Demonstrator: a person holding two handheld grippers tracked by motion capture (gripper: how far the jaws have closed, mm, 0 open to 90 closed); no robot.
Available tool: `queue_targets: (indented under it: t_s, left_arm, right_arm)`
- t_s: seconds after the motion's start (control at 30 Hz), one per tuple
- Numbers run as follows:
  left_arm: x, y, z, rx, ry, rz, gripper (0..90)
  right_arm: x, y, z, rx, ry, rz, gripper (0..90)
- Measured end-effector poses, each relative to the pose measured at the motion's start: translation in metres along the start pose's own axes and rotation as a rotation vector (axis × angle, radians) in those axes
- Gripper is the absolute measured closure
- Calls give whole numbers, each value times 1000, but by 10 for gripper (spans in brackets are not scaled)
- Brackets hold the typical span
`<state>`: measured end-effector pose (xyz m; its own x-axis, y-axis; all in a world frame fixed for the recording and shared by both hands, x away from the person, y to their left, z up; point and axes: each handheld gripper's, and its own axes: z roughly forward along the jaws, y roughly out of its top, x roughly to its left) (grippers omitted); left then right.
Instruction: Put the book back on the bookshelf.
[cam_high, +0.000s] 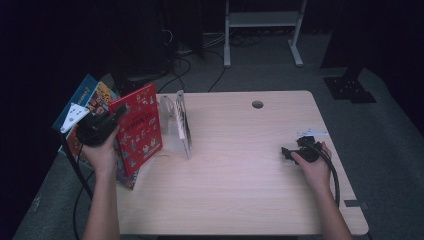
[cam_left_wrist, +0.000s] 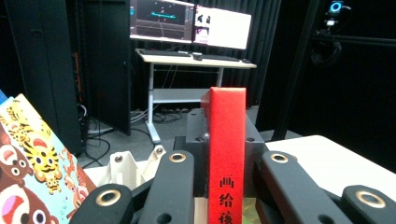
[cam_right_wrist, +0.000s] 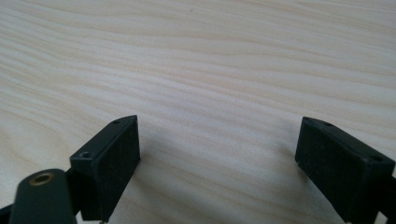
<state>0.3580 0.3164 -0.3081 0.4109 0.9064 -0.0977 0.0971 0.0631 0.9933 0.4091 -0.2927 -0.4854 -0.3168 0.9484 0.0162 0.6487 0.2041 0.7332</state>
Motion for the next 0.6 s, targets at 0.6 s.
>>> queue_targets:
  t_s: [0.6]
  left_arm:
    - [20,0,38,-30,45,1,798]
  right_arm:
    - [0,0,0,-3,-2,-3,129]
